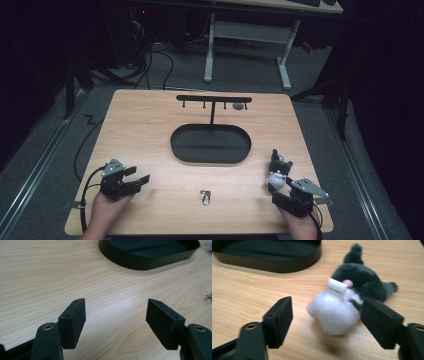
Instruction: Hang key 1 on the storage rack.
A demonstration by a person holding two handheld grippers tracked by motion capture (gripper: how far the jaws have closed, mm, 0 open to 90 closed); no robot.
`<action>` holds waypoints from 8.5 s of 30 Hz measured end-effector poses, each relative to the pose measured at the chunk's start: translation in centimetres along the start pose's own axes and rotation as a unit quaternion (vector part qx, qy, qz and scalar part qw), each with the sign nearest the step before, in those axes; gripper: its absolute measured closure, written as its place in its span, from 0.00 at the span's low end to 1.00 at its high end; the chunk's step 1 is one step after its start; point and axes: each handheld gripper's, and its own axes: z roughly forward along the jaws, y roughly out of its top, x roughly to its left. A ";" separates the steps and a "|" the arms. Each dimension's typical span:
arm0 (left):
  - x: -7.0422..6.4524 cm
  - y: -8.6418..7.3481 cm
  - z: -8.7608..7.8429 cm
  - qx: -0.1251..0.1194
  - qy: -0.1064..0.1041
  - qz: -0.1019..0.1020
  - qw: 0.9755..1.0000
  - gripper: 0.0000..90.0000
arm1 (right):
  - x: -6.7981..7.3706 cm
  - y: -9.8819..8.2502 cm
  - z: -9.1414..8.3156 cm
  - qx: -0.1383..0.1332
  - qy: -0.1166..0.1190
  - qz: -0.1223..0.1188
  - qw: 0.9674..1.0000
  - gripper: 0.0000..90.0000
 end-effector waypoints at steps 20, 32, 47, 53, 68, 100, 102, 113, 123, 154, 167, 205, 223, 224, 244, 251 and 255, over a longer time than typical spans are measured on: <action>-1.3 0.0 0.3 0.003 0.005 0.020 1.000 0.44 | -1.2 -0.3 -0.8 0.007 0.005 0.019 1.000 0.60; -1.5 0.1 0.4 0.003 0.009 0.027 1.000 0.45 | -0.5 -0.3 -0.9 0.025 -0.003 0.006 1.000 0.70; -1.7 0.2 0.5 -0.003 -0.004 0.044 0.999 0.41 | 0.2 0.7 -0.5 0.114 -0.021 -0.004 0.993 0.67; -2.0 0.2 0.7 0.000 -0.007 0.051 0.999 0.41 | 0.5 0.9 -0.5 0.142 -0.022 -0.021 0.989 0.65; -2.0 0.0 0.9 0.007 -0.010 0.055 0.998 0.40 | 0.6 1.7 0.1 0.210 -0.004 -0.032 0.977 0.61; -2.3 0.0 1.2 0.014 -0.020 0.068 0.997 0.41 | 1.0 6.0 1.2 0.346 -0.003 -0.075 0.935 0.56; -2.2 0.0 1.2 0.015 -0.021 0.069 0.997 0.41 | 0.9 6.3 1.3 0.358 0.002 -0.064 0.932 0.54; -2.1 0.2 1.1 0.012 -0.019 0.073 0.997 0.41 | 0.5 7.7 2.9 0.417 0.021 -0.019 0.909 0.31; -2.0 0.2 1.2 0.012 -0.019 0.076 0.997 0.41 | -0.3 9.4 5.6 0.422 0.016 0.027 0.906 0.19; -2.0 0.2 1.2 0.014 -0.019 0.081 0.996 0.41 | -1.2 9.6 9.3 0.424 -0.006 0.023 0.905 0.38; -2.0 0.1 1.4 0.019 -0.020 0.082 0.996 0.41 | -0.9 9.6 9.1 0.426 0.008 -0.011 0.905 0.52; -2.5 0.0 1.4 0.018 -0.029 0.091 0.995 0.40 | 3.1 17.1 3.8 0.402 0.051 -0.087 0.910 0.52; -2.6 0.0 1.4 0.020 -0.033 0.094 0.995 0.40 | 3.9 19.9 3.2 0.398 0.058 -0.103 0.910 0.52; -2.6 0.0 1.4 0.019 -0.033 0.093 0.995 0.40 | 3.8 20.0 3.2 0.398 0.059 -0.107 0.909 0.52; -2.6 0.0 1.7 0.024 -0.037 0.099 0.994 0.40 | 3.6 23.6 3.1 0.394 0.066 -0.093 0.912 0.52; -2.6 0.0 1.7 0.025 -0.037 0.100 0.994 0.40 | 3.9 24.5 3.7 0.397 0.068 -0.098 0.910 0.52; -2.5 0.0 1.7 0.025 -0.037 0.100 0.994 0.40 | 4.1 25.1 3.8 0.393 0.068 -0.098 0.912 0.52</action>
